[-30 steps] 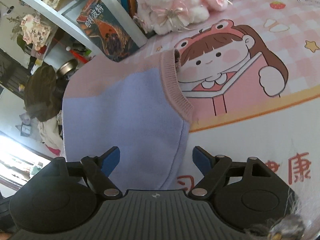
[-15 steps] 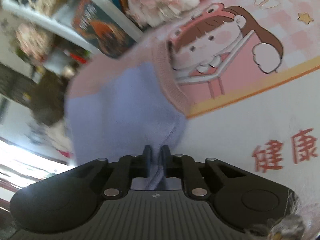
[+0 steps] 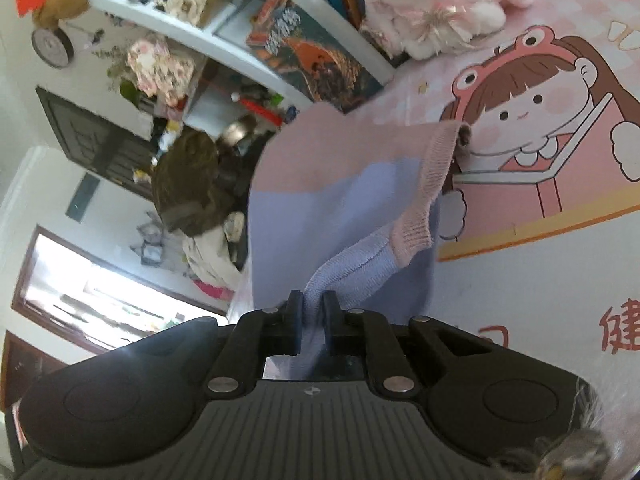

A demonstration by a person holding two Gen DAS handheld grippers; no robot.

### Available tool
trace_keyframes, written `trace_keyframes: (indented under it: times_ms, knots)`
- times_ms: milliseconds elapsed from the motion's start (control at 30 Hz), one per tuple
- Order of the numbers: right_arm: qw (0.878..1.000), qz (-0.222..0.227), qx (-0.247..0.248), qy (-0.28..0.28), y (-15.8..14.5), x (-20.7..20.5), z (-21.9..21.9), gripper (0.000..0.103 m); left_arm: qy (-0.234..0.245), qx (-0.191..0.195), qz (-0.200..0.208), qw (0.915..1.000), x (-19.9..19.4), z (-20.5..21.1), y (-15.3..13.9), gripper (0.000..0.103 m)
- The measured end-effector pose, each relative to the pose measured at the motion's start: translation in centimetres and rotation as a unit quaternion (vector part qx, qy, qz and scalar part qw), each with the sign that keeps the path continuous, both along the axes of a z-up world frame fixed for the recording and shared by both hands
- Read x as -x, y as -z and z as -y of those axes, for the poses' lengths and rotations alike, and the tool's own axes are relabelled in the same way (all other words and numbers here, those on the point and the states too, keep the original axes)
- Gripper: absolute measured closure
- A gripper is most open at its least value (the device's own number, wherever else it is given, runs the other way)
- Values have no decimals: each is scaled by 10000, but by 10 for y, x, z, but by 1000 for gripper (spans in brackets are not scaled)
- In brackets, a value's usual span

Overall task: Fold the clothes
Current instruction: 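Lift the sweater by its shoulders with both grippers, holding it up to unfold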

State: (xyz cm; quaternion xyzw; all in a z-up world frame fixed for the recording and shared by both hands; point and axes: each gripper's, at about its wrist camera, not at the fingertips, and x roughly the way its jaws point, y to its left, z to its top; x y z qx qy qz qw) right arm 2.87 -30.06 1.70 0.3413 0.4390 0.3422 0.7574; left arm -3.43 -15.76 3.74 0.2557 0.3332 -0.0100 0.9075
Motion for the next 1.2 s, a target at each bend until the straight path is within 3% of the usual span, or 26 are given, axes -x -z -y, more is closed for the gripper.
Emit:
trace_keyframes:
  times_ms: [67, 133, 300, 367, 433, 500, 600, 733, 800, 900, 1067, 1200]
  knots:
    - [9995, -89, 224, 185, 2, 0, 2, 71, -231, 106, 228, 9994, 3, -17, -15, 92]
    - [9987, -232, 187, 402, 7, -4, 9, 61, -409, 194, 489, 9978, 10, -34, -32, 92]
    - [9904, -856, -196, 1069, 28, -22, 30, 56, -550, 244, 969, 9935, 24, -64, -70, 92]
    - [9936, -556, 431, 888, 24, -29, 21, 56, -656, 303, 1078, 9915, 21, -73, -82, 92]
    - [9899, 152, 1341, 422, 14, -28, 2, 56, -742, 392, 1189, 9894, 20, -80, -92, 92]
    - [9695, 998, 2233, -156, 5, -21, -21, 56, -760, 475, 1250, 9881, 16, -85, -98, 92]
    - [9179, 2198, 3170, -933, 1, -1, -57, 56, -675, 452, 1337, 9877, 15, -86, -104, 92]
    - [8470, 3275, 4006, -1218, 8, 17, -91, 57, -605, 366, 1403, 9876, 15, -90, -109, 92]
    - [8230, 3590, 4251, -1142, 12, 14, -101, 58, -623, 373, 1417, 9872, 15, -95, -112, 92]
    - [8085, 3863, 4324, -1004, 13, 6, -108, 60, -685, 369, 1432, 9866, 14, -104, -114, 92]
    - [8253, 4151, 3747, -783, -4, 6, -102, 84, -876, 498, 1470, 9840, 14, -121, -117, 92]
    - [8154, 4452, 3647, -632, -21, 5, -102, 94, -992, 582, 1603, 9803, 14, -131, -124, 92]
